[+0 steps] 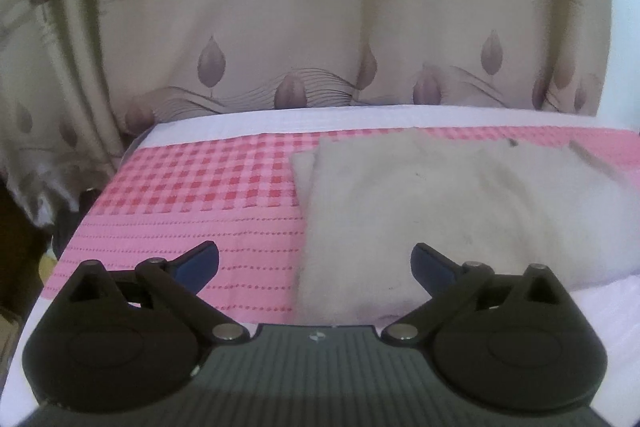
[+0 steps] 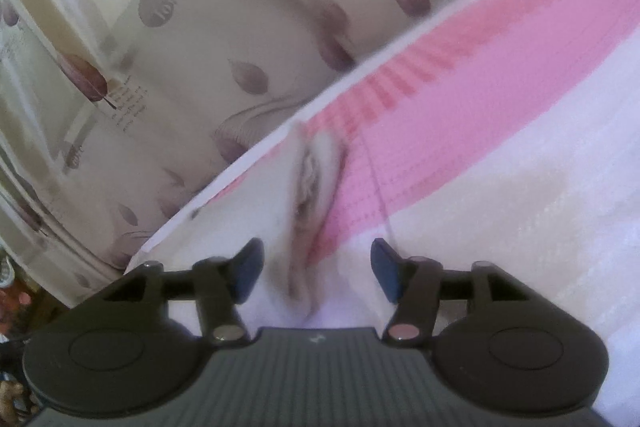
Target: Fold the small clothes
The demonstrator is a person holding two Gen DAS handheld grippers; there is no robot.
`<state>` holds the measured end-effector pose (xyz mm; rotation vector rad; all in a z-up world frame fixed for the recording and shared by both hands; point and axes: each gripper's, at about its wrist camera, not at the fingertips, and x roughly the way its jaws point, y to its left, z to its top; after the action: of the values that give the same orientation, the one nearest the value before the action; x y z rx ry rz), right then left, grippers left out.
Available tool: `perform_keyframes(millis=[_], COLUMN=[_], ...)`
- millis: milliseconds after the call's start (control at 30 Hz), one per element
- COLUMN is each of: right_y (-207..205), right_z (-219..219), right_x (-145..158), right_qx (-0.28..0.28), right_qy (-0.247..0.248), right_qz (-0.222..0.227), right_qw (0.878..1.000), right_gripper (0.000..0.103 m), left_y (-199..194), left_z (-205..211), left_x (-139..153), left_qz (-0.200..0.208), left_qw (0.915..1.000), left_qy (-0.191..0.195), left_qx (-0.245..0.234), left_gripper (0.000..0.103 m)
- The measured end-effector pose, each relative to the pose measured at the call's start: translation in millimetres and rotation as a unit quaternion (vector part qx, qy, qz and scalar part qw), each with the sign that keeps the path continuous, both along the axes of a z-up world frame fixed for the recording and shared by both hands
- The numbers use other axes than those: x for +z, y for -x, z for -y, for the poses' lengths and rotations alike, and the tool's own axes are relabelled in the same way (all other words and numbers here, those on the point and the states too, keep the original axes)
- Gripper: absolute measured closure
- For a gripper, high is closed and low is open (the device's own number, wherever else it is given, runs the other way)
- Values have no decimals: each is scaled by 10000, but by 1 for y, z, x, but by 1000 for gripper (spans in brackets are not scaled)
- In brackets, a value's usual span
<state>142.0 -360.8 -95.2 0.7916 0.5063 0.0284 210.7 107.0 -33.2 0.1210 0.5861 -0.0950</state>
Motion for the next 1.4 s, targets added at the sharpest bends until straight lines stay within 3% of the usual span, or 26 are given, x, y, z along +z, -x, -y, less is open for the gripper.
perform_keyframes(millis=[267, 567, 800, 1033, 1133, 1267, 1400], right_y=[3, 6, 4, 4, 4, 3, 3], right_z=[-18, -4, -7, -5, -5, -5, -6], right_x=[8, 0, 1, -1, -1, -1, 0], right_qx=[77, -97, -50, -36, -32, -16, -15], right_qy=[489, 53, 170, 68, 80, 86, 86], right_qz=[-60, 17, 20, 52, 59, 60, 62], right_qw=[9988, 9999, 9998, 10000, 9999, 9999, 9999], right_gripper=[44, 40, 35, 33, 32, 32, 31], left_y=[-8, -28, -51, -86, -102, -125, -144], left_z=[15, 25, 20, -11, -20, -19, -27], left_x=[-5, -15, -26, -37, -43, -54, -58], left_qz=[-34, -35, -145, -505, -710, -993, -1242], left_qw=[9997, 9977, 9977, 9976, 9935, 9892, 9773], left_qy=[-236, -681, -652, 171, 589, 662, 1451], left_qx=[-12, 32, -81, -440, -669, -849, -912], left_gripper=[1, 0, 0, 1, 8, 8, 10])
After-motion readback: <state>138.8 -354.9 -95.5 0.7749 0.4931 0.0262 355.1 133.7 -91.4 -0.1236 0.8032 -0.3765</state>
